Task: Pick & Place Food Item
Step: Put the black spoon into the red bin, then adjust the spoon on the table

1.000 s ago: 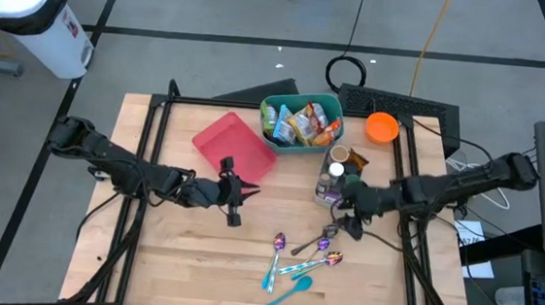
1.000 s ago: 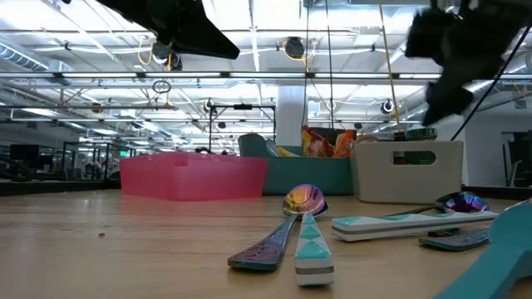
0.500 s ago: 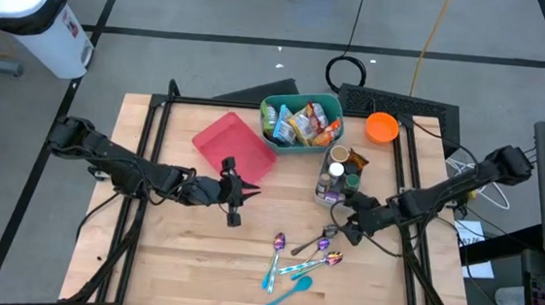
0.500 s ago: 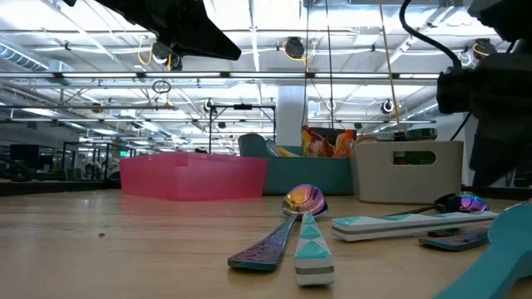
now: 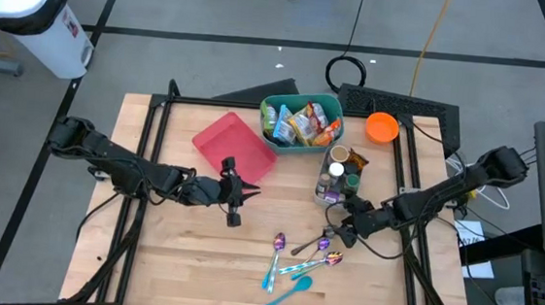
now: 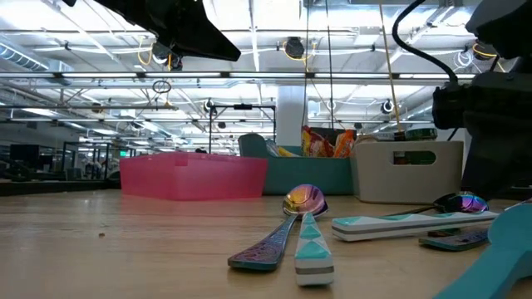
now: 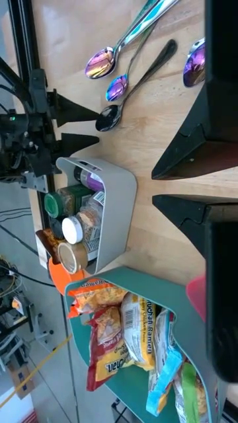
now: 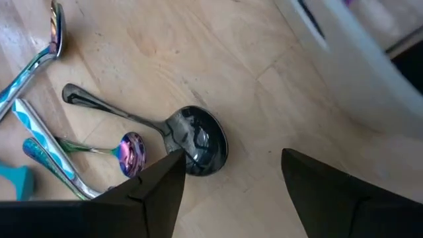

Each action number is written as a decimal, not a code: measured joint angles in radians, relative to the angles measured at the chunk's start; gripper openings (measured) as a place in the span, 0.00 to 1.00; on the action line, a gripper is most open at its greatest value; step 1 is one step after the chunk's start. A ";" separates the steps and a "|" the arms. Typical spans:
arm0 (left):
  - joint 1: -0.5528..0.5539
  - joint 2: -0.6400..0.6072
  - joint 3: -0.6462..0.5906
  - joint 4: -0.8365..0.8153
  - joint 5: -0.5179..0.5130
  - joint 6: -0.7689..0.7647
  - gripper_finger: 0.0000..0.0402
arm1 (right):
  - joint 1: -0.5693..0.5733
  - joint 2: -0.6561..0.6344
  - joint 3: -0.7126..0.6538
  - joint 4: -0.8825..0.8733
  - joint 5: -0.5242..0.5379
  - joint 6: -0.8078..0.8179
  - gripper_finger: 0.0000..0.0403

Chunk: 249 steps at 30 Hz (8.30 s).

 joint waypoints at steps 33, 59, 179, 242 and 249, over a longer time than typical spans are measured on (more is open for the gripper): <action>0.000 0.000 0.000 -0.003 0.000 0.000 0.14 | 0.000 0.043 -0.001 0.157 0.005 -0.171 0.00; 0.026 0.041 0.000 0.139 0.101 -0.106 0.46 | -0.016 -0.079 -0.001 0.540 0.009 -0.562 0.00; 0.444 0.207 -0.373 0.785 -0.147 -0.243 0.69 | -0.079 -0.201 -0.001 0.597 0.130 -0.818 0.00; 0.327 0.056 -0.373 0.659 0.034 -0.250 0.81 | 0.172 -0.039 0.080 -0.034 -0.082 -0.052 0.57; 0.327 0.056 -0.373 0.659 0.034 -0.250 0.81 | 0.201 -0.037 0.053 0.037 -0.107 -0.003 0.50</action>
